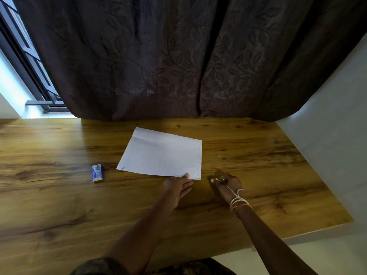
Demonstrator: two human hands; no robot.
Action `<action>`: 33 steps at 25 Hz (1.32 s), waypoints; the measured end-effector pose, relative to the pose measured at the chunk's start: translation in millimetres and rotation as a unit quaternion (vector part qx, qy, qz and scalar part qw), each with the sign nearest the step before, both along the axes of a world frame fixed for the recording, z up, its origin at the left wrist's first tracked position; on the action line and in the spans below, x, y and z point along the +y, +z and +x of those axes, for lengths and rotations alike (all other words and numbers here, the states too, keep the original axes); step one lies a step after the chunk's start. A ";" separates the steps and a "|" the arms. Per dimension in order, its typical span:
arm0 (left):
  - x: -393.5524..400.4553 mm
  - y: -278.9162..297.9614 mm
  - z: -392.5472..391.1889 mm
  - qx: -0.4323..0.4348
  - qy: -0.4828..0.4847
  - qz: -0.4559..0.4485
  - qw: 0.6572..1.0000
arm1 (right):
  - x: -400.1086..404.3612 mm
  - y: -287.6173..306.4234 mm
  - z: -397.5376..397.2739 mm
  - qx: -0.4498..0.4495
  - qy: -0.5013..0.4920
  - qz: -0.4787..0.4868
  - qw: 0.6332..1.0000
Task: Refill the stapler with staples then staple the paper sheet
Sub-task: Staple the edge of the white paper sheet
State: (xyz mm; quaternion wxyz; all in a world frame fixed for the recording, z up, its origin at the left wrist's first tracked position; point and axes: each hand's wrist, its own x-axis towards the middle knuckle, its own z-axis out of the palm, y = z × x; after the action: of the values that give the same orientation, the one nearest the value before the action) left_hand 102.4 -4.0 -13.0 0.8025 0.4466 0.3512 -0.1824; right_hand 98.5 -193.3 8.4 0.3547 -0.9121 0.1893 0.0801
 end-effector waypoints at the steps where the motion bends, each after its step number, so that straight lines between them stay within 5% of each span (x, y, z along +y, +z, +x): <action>1: 0.1 0.9 -0.2 -0.002 0.000 -0.002 1.000 | -3.4 -1.5 -0.5 -0.017 0.041 -0.068 0.997; 9: 4.9 12.1 -8.9 -0.035 -0.040 -0.026 0.998 | 3.0 4.6 4.8 -0.059 0.185 -0.266 0.944; 13: 9.0 13.7 -14.5 -0.036 -0.090 -0.031 0.995 | 18.8 8.7 13.8 -0.181 0.359 -0.134 0.906; 16: 19.8 17.6 -16.1 -0.005 -0.161 0.075 0.984 | 22.9 6.3 18.0 -0.159 0.303 -0.029 0.939; 18: 27.0 15.9 -15.5 -0.027 -0.214 0.290 0.932 | 26.1 2.7 22.9 -0.113 0.288 0.016 0.951; 20: 29.6 15.7 -17.7 -0.110 -0.217 0.504 0.829 | 30.3 0.2 27.7 -0.072 0.277 0.034 0.957; 21: 28.5 16.8 -19.5 -0.157 -0.208 0.566 0.782 | 32.2 -0.2 29.2 -0.058 0.274 0.040 0.959; 23: 25.3 18.1 -19.8 -0.225 -0.186 0.604 0.742 | 35.3 -1.5 31.8 -0.046 0.283 0.046 0.957; 27: 20.0 14.5 -8.4 -0.266 -0.191 0.586 0.741 | 38.3 -3.0 36.0 -0.026 0.285 0.062 0.956; 33: 20.5 -0.6 6.9 -0.166 -0.246 0.508 0.808 | 39.0 -12.1 41.7 0.032 0.194 0.120 0.973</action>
State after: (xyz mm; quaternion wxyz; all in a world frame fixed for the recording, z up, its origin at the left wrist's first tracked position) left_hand 109.3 16.5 -13.6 0.4351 0.8857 0.1333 -0.0922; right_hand 140.2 -154.3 -3.7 0.4327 -0.8793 0.0090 0.1985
